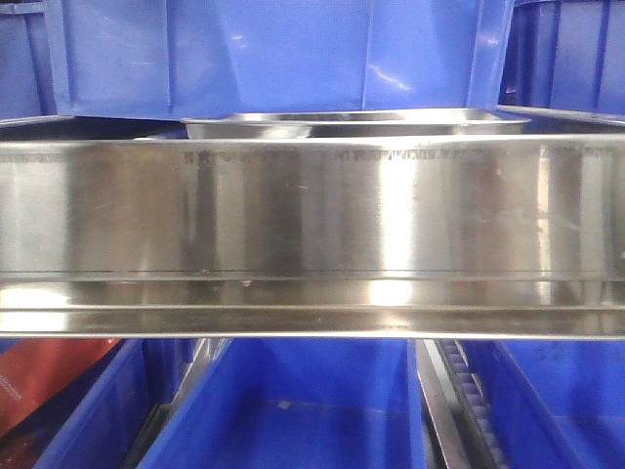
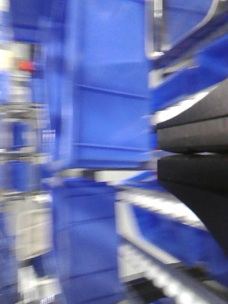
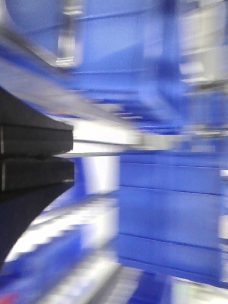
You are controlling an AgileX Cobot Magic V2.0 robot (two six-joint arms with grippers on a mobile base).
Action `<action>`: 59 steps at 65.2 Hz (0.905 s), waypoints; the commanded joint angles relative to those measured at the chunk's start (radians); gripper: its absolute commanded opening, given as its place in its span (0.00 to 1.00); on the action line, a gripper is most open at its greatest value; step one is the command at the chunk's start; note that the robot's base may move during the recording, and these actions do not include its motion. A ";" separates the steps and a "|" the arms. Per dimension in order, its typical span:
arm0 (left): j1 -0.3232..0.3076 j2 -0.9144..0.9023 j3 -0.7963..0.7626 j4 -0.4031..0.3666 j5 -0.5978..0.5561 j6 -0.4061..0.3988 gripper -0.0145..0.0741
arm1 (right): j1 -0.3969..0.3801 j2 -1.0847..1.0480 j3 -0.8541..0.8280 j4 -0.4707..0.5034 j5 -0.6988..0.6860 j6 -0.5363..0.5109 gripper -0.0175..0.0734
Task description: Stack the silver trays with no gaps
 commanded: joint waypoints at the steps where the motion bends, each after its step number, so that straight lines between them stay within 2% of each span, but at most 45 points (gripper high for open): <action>1: -0.006 0.092 -0.048 -0.013 0.014 -0.005 0.17 | -0.003 0.108 -0.074 0.001 0.112 -0.002 0.11; 8: -0.006 0.165 -0.063 -0.013 -0.057 -0.005 0.17 | -0.003 0.190 -0.116 0.001 0.139 -0.002 0.11; 26: -0.006 0.286 -0.063 -0.013 -0.139 -0.005 0.17 | -0.003 0.280 -0.117 0.001 -0.035 -0.002 0.11; 44: -0.006 0.309 -0.063 -0.013 -0.265 -0.005 0.17 | -0.003 0.295 -0.117 0.001 -0.224 -0.002 0.11; 59: -0.006 0.309 -0.063 -0.013 -0.281 -0.005 0.17 | -0.003 0.295 -0.117 0.001 -0.248 -0.002 0.11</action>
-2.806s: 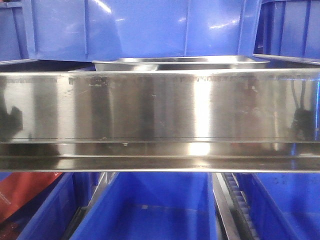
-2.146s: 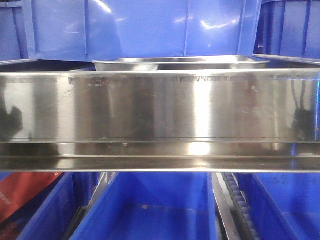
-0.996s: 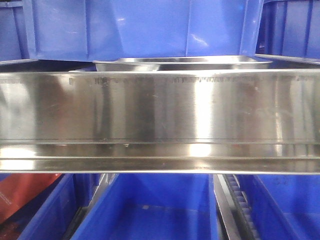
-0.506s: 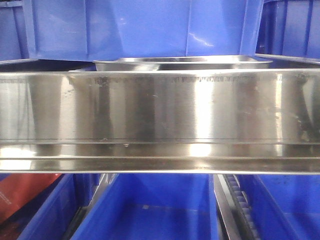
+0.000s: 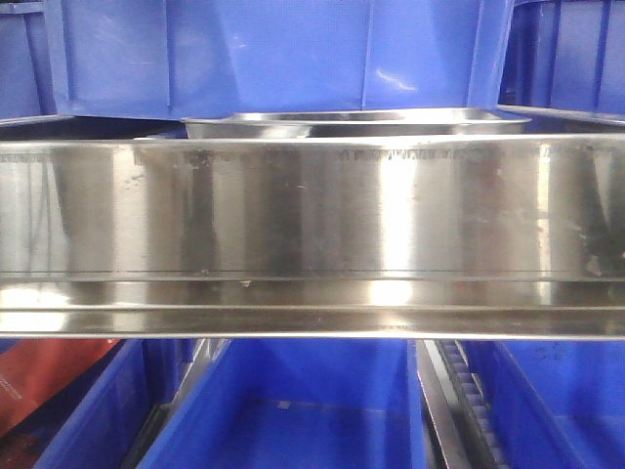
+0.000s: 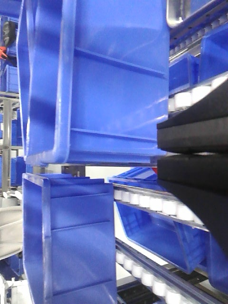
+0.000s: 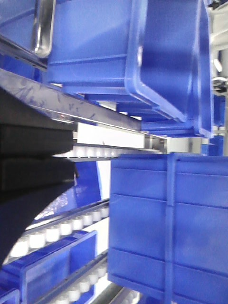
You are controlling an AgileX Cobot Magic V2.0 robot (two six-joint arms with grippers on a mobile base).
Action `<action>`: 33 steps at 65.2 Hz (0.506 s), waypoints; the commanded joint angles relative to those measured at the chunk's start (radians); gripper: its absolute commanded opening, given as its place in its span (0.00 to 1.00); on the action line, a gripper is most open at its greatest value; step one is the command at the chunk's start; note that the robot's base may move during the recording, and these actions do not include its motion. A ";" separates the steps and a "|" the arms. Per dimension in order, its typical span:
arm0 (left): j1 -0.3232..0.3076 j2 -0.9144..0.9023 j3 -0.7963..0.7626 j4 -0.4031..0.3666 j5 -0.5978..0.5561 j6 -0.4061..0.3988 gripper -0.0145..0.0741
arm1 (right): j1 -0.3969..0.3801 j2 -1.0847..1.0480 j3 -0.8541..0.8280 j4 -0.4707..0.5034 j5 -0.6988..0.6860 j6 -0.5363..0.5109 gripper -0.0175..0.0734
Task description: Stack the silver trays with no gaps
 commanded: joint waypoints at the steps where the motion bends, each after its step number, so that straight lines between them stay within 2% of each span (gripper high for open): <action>1: -0.006 0.000 -0.010 -0.008 -0.020 -0.005 0.17 | -0.003 0.001 -0.007 -0.003 -0.029 -0.002 0.11; 9: -0.006 0.000 -0.010 -0.008 -0.020 -0.005 0.17 | -0.003 0.001 -0.007 -0.003 -0.037 -0.002 0.11; 15: -0.006 0.005 -0.014 -0.026 0.003 -0.005 0.17 | -0.003 0.006 -0.012 0.002 0.013 -0.001 0.11; 24: -0.012 0.061 -0.117 -0.043 0.203 -0.005 0.15 | -0.001 0.080 -0.081 0.004 0.187 -0.001 0.11; 33: -0.058 0.160 -0.232 -0.045 0.302 -0.007 0.15 | 0.003 0.185 -0.168 0.004 0.264 0.077 0.11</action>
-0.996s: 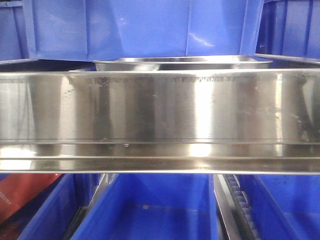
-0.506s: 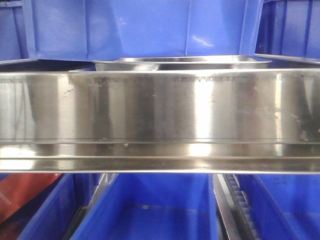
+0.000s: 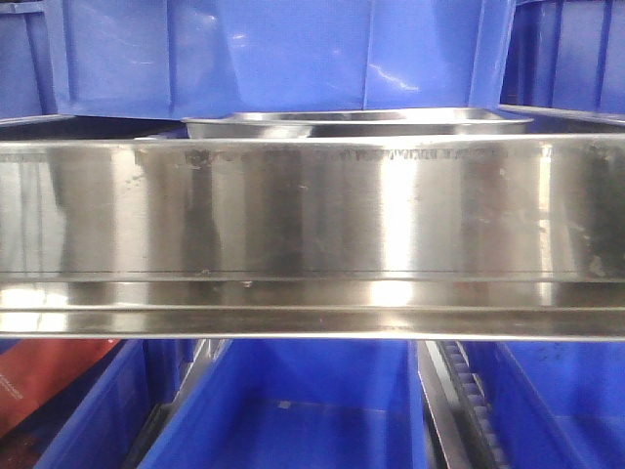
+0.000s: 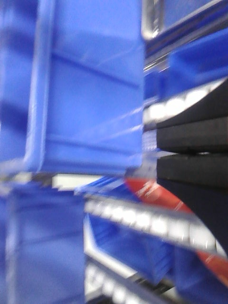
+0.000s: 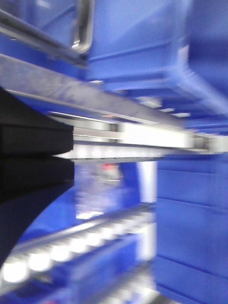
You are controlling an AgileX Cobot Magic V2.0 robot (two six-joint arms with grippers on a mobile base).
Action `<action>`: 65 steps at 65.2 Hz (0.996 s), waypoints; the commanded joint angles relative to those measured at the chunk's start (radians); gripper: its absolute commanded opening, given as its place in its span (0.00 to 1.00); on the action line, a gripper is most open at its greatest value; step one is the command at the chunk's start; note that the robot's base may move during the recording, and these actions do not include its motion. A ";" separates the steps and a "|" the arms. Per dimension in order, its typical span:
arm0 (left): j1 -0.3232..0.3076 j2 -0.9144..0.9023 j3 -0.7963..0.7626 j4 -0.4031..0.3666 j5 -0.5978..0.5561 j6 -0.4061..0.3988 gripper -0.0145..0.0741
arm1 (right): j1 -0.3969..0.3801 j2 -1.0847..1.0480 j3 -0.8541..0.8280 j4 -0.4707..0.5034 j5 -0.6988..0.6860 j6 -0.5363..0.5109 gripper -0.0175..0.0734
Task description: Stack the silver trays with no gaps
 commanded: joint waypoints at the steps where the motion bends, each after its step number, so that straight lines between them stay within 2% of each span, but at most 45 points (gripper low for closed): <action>1: -0.038 0.062 -0.074 -0.011 0.063 -0.007 0.15 | 0.005 0.069 -0.064 0.001 0.041 0.058 0.11; 8: -0.108 0.149 -0.141 0.002 0.107 -0.074 0.15 | 0.033 0.159 -0.126 0.001 0.112 0.131 0.11; 13: -0.177 0.219 -0.187 0.053 0.114 -0.155 0.15 | 0.077 0.221 -0.166 0.001 0.168 0.196 0.14; 20: -0.268 0.319 -0.261 0.182 0.141 -0.329 0.15 | 0.153 0.300 -0.203 -0.004 0.204 0.276 0.14; 23: -0.299 0.366 -0.306 0.240 0.183 -0.431 0.15 | 0.191 0.330 -0.222 -0.018 0.235 0.314 0.14; 30: -0.343 0.460 -0.415 0.309 0.318 -0.551 0.15 | 0.275 0.409 -0.282 -0.114 0.326 0.427 0.14; 37: -0.365 0.540 -0.516 0.312 0.436 -0.557 0.15 | 0.343 0.482 -0.360 -0.179 0.417 0.477 0.14; 43: -0.374 0.596 -0.578 0.307 0.501 -0.557 0.15 | 0.385 0.542 -0.422 -0.179 0.469 0.477 0.14; 50: -0.374 0.639 -0.611 0.290 0.519 -0.557 0.15 | 0.412 0.609 -0.472 -0.179 0.482 0.477 0.14; 65: -0.374 0.664 -0.616 0.262 0.515 -0.553 0.15 | 0.418 0.675 -0.489 -0.174 0.518 0.477 0.14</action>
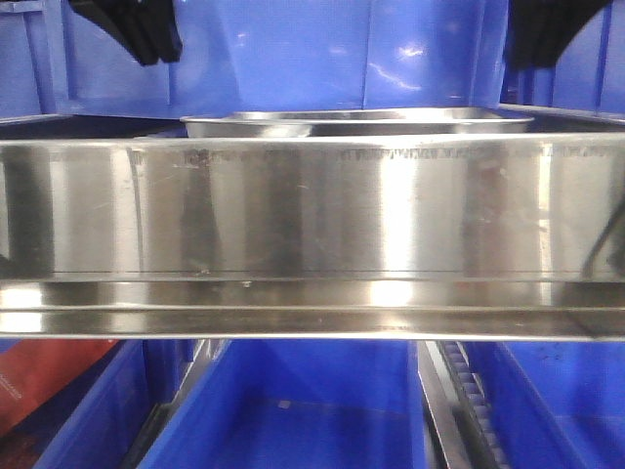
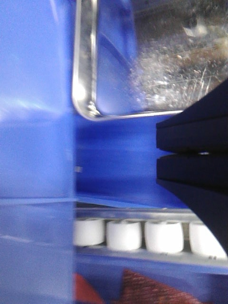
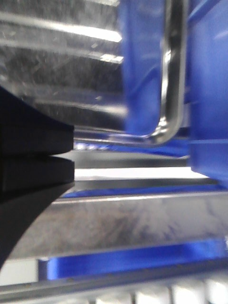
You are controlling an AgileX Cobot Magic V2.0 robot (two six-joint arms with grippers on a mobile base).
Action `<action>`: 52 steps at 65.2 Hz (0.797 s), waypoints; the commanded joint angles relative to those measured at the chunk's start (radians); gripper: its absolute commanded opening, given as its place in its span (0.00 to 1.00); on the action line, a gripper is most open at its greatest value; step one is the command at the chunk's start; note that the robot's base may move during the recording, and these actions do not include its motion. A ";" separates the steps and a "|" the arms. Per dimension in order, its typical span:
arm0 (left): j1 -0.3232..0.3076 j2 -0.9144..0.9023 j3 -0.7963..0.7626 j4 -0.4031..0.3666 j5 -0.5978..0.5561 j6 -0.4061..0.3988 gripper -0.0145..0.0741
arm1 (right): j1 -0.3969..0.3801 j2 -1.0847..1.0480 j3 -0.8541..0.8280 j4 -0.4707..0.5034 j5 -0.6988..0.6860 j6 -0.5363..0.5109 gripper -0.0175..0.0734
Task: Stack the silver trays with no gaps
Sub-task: 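Raise both grippers up toward the silver tray on the upper shelf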
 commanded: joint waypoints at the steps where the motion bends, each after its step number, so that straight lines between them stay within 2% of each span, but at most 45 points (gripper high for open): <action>1: -0.005 0.002 -0.007 -0.020 -0.004 -0.005 0.15 | 0.002 0.007 -0.012 -0.014 0.007 0.004 0.14; 10: -0.020 0.002 -0.007 -0.018 -0.029 0.000 0.15 | 0.002 0.009 -0.012 -0.007 -0.006 0.004 0.16; 24: -0.046 0.003 -0.007 -0.018 -0.045 0.000 0.41 | 0.002 0.009 -0.012 0.067 -0.024 0.004 0.39; 29: -0.046 0.003 -0.007 -0.018 -0.045 0.000 0.43 | 0.002 0.011 -0.012 0.071 -0.040 0.004 0.38; 43: -0.046 0.013 -0.007 -0.020 -0.043 0.000 0.37 | 0.002 0.029 -0.008 0.075 -0.039 0.004 0.29; 52: -0.046 0.036 -0.007 -0.022 -0.023 0.000 0.36 | 0.002 0.031 -0.008 0.075 -0.037 0.004 0.29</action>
